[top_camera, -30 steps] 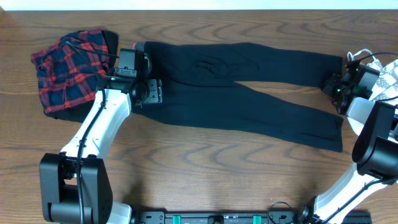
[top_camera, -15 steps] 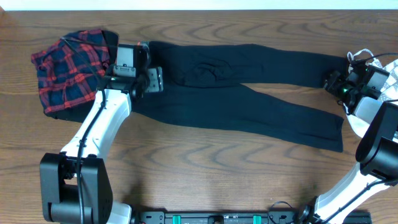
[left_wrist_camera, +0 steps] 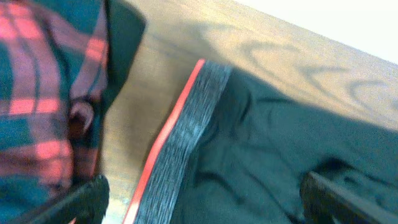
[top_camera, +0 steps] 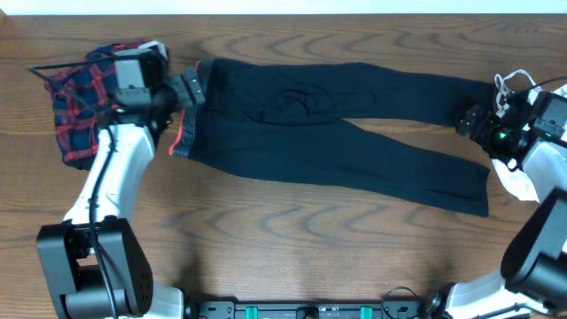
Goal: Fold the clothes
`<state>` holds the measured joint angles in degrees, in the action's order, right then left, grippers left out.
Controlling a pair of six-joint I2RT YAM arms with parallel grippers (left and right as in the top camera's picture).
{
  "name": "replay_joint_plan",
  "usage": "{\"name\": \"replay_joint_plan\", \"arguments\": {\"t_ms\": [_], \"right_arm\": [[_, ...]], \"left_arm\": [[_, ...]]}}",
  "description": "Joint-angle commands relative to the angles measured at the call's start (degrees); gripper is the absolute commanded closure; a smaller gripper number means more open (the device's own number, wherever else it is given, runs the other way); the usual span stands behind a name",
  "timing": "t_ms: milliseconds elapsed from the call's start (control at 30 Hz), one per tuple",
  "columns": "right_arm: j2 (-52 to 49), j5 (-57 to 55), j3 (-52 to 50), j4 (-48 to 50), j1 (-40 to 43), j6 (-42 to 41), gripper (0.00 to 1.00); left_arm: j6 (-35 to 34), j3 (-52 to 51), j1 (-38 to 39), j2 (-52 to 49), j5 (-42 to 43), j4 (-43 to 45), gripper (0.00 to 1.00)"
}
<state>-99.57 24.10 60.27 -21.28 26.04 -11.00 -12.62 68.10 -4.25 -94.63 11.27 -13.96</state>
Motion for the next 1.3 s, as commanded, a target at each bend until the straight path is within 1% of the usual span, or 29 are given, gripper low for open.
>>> {"name": "replay_joint_plan", "arguments": {"t_ms": [0,133,233,300,367,467,567,633,767,933,1267], "right_arm": [[4.4,-0.2,0.2,-3.5,0.5,0.8,0.01],[9.9,0.0,0.2,-8.0,0.5,0.8,0.01],[13.9,-0.9,0.2,-9.5,0.5,0.8,0.01],[15.4,-1.9,0.2,-10.4,0.5,0.8,0.01],[16.0,-2.8,0.2,-11.6,0.5,0.9,0.01],[16.0,-2.7,0.1,-12.8,0.5,1.3,0.01],[16.0,-2.6,0.1,-13.3,0.5,1.3,0.01],[16.0,-2.4,0.1,-14.0,0.5,1.7,0.01],[16.0,-2.0,0.1,-16.1,0.5,3.7,0.01],[16.0,-2.0,0.1,-17.5,0.5,4.5,0.01],[16.0,-2.0,0.1,-19.1,0.5,4.5,0.01]], "left_arm": [[0.9,9.2,-0.3,-0.7,4.5,-5.2,0.02],[1.5,22.8,-0.8,-4.8,4.2,-16.5,0.02],[1.7,34.8,-1.6,-11.5,4.4,-26.8,0.02],[3.2,41.8,-1.9,-16.6,6.6,-32.7,0.02],[5.8,48.7,-2.4,-22.6,11.4,-37.9,0.02],[7.0,54.7,-3.6,-29.9,17.4,-41.1,0.02],[7.7,57.1,-5.4,-35.8,26.9,-40.5,0.02],[7.7,57.3,-6.4,-39.1,30.3,-38.9,0.02],[9.1,57.3,-7.6,-43.5,30.7,-36.9,0.02],[12.0,57.3,-7.5,-45.7,31.9,-33.8,0.02],[11.9,57.3,-7.3,-49.7,32.0,-27.1,0.02]]}}
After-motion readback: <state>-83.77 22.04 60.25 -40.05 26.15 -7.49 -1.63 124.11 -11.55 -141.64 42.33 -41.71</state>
